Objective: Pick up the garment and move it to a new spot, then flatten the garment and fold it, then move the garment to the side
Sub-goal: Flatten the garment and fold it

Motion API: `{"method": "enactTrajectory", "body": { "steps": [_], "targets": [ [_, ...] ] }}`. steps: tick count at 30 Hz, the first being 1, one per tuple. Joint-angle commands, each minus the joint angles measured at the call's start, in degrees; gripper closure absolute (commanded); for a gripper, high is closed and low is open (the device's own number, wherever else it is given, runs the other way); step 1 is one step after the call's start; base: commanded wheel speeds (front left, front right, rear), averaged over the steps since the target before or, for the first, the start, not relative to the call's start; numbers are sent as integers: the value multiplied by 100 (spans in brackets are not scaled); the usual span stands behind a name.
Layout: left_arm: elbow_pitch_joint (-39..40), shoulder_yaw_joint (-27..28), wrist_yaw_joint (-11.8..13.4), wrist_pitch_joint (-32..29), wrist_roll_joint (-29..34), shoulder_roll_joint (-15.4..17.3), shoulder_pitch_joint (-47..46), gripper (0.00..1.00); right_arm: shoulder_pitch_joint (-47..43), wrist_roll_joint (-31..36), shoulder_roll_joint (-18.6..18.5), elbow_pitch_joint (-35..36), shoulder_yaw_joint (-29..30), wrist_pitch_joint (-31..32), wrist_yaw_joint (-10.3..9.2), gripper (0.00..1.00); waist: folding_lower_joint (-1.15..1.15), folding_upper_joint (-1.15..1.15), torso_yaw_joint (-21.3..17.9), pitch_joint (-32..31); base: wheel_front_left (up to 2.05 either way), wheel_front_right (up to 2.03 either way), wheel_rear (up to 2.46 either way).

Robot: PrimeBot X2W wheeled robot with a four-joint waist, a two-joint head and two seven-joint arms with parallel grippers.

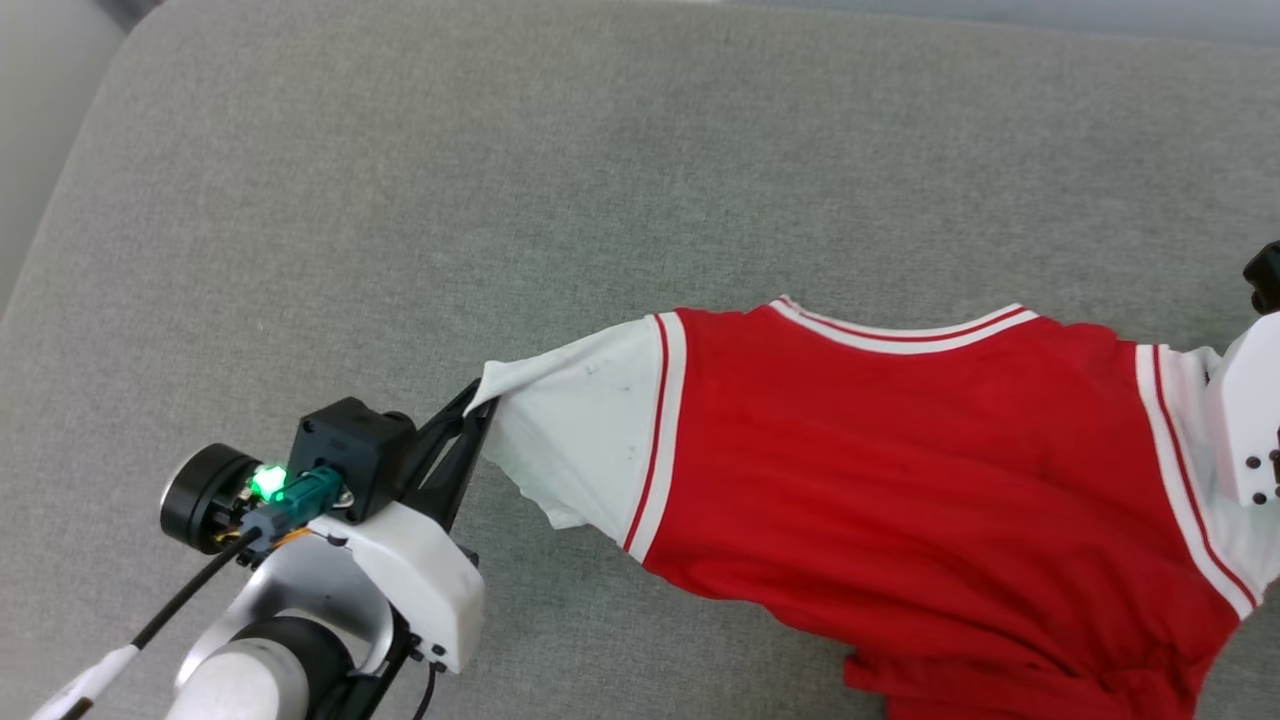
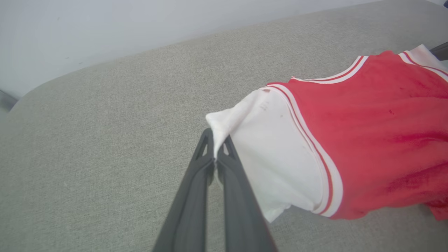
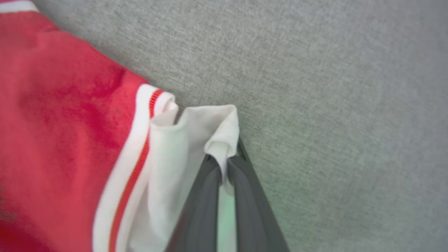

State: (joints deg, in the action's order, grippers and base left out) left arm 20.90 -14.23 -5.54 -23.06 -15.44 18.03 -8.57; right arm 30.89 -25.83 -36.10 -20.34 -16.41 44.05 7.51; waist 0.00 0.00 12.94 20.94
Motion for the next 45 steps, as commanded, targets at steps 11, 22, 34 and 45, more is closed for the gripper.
{"method": "enactTrajectory", "body": {
  "steps": [11,22,34,45],
  "targets": [
    [46,571,236,338,-122,220,233,100,354,-283,-84,187,24,-1065,-5,100,0,0,-562,-855,0,0,0],
    [669,1556,440,682,-162,690,106,100,632,-361,-247,1359,446,-1452,-5,100,0,0,-1114,-1478,0,0,0],
    [1197,2690,525,903,-445,1249,-665,100,847,-593,71,2530,1104,-1565,-5,100,0,0,-1492,-1705,0,0,0],
    [1200,3093,535,1126,-639,1657,-1694,100,1353,-405,363,3020,1366,-1745,-5,100,0,0,-1673,-1329,0,0,0]
  ]
}}
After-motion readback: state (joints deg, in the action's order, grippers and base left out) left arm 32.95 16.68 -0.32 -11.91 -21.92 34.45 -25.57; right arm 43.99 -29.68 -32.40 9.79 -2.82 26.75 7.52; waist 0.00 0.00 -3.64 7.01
